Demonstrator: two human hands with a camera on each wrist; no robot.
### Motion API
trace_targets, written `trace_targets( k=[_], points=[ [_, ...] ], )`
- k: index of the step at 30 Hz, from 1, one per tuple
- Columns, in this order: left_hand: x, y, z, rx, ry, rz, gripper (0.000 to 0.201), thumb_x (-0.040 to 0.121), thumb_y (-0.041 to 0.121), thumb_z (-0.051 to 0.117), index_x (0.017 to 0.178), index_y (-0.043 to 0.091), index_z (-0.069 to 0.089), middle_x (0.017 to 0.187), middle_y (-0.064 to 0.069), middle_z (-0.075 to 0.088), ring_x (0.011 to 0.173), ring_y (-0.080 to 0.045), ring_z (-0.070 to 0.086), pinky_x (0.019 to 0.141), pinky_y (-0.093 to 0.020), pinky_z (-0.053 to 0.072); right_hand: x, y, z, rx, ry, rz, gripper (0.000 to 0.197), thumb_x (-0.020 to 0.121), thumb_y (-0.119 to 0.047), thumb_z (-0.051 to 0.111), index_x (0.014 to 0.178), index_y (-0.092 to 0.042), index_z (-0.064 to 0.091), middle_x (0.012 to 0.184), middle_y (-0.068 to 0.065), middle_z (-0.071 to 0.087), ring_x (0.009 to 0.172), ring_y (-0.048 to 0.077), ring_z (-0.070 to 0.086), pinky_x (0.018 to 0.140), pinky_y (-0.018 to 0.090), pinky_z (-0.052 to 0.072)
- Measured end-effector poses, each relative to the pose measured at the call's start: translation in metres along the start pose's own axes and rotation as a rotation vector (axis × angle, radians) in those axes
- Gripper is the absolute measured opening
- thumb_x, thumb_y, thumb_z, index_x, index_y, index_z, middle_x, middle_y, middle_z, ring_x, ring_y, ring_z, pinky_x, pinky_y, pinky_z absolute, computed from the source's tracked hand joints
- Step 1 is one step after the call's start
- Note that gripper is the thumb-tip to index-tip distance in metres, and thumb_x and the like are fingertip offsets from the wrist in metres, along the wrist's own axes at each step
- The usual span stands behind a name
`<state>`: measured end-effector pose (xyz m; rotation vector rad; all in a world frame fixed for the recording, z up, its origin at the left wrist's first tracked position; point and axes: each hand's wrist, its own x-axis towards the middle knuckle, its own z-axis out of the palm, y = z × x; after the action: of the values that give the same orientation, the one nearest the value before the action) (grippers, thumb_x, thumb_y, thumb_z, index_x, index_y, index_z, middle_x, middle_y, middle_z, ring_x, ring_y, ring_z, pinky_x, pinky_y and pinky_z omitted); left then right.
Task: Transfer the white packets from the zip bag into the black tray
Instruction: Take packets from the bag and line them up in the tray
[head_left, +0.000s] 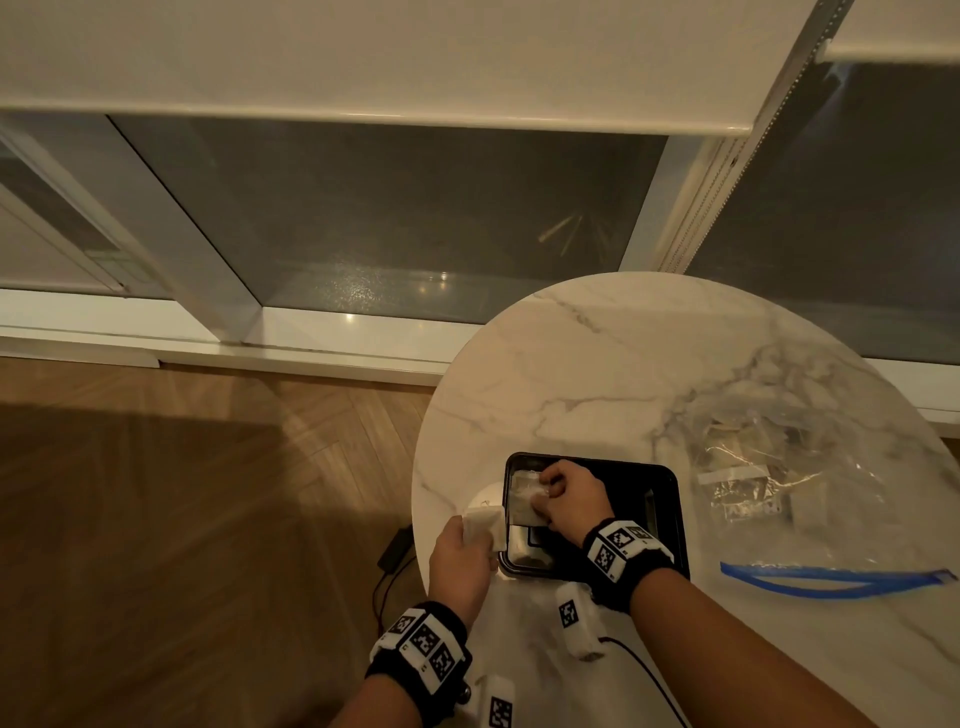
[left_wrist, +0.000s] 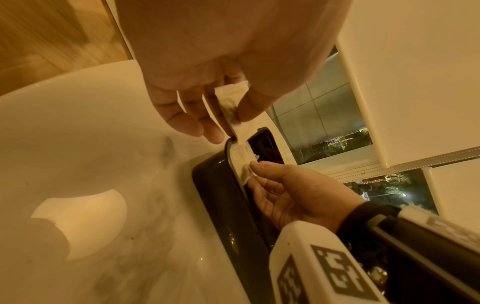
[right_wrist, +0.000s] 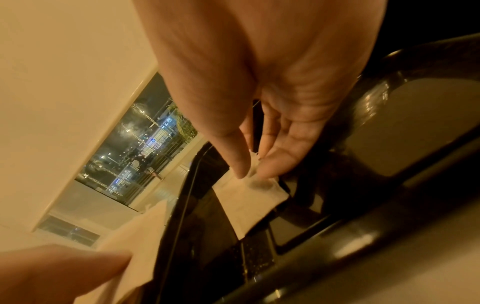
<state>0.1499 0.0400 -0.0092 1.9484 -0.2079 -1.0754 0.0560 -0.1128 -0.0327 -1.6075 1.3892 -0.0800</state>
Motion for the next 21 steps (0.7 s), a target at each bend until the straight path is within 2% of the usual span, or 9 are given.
trace_targets(
  k=[4,8,11,13,17,21],
  points=[
    [0.002,-0.002,0.0,-0.001,-0.004,0.007,0.013,0.094,0.012,0.051,0.095,0.017,0.062,0.089,-0.011,0.069,0.072,-0.019,0.062,0.061,-0.03,0.047,-0.002,0.006,-0.001,0.002,0.044,0.06,0.03,0.072,-0.013,0.082,0.091,-0.018,0.059,0.078,0.002,0.063,0.069,0.015,0.062,0.069,0.03,0.056],
    [0.005,-0.004,0.001,0.014,-0.012,0.018,0.013,0.094,0.013,0.051,0.095,0.019,0.063,0.091,-0.009,0.07,0.078,-0.022,0.064,0.065,-0.033,0.049,-0.003,0.008,0.004,0.009,0.055,0.117,0.043,0.068,-0.024,0.085,0.101,-0.019,0.059,0.093,0.003,0.066,0.083,0.019,0.065,0.073,0.029,0.055],
    [0.006,-0.006,0.001,0.039,-0.013,0.039,0.013,0.094,0.016,0.052,0.094,0.022,0.063,0.092,-0.006,0.07,0.085,-0.026,0.066,0.075,-0.04,0.052,-0.003,0.007,0.007,0.0,0.06,0.117,0.044,0.07,-0.024,0.084,0.105,-0.018,0.059,0.097,0.004,0.065,0.087,0.019,0.065,0.074,0.026,0.052],
    [0.007,-0.006,0.002,0.041,-0.013,0.042,0.013,0.094,0.016,0.052,0.094,0.022,0.063,0.091,-0.004,0.07,0.085,-0.025,0.066,0.075,-0.04,0.053,-0.002,0.007,0.009,-0.008,0.064,0.107,0.039,0.071,-0.022,0.083,0.102,-0.017,0.061,0.094,0.005,0.067,0.084,0.019,0.065,0.074,0.027,0.054],
    [0.007,-0.006,0.002,0.026,-0.015,0.039,0.015,0.094,0.014,0.052,0.096,0.023,0.064,0.091,-0.004,0.071,0.083,-0.022,0.066,0.069,-0.032,0.05,-0.002,0.007,0.011,-0.023,0.087,0.098,0.026,0.073,-0.018,0.081,0.087,-0.02,0.06,0.088,0.006,0.068,0.08,0.019,0.065,0.071,0.025,0.053],
    [0.008,-0.007,0.002,0.026,-0.026,0.045,0.015,0.094,0.014,0.052,0.096,0.023,0.064,0.092,-0.004,0.072,0.085,-0.024,0.066,0.07,-0.032,0.049,-0.002,0.007,0.012,-0.049,0.093,0.088,0.02,0.073,-0.021,0.08,0.073,-0.021,0.06,0.077,0.003,0.067,0.076,0.019,0.064,0.068,0.024,0.051]
  ],
)
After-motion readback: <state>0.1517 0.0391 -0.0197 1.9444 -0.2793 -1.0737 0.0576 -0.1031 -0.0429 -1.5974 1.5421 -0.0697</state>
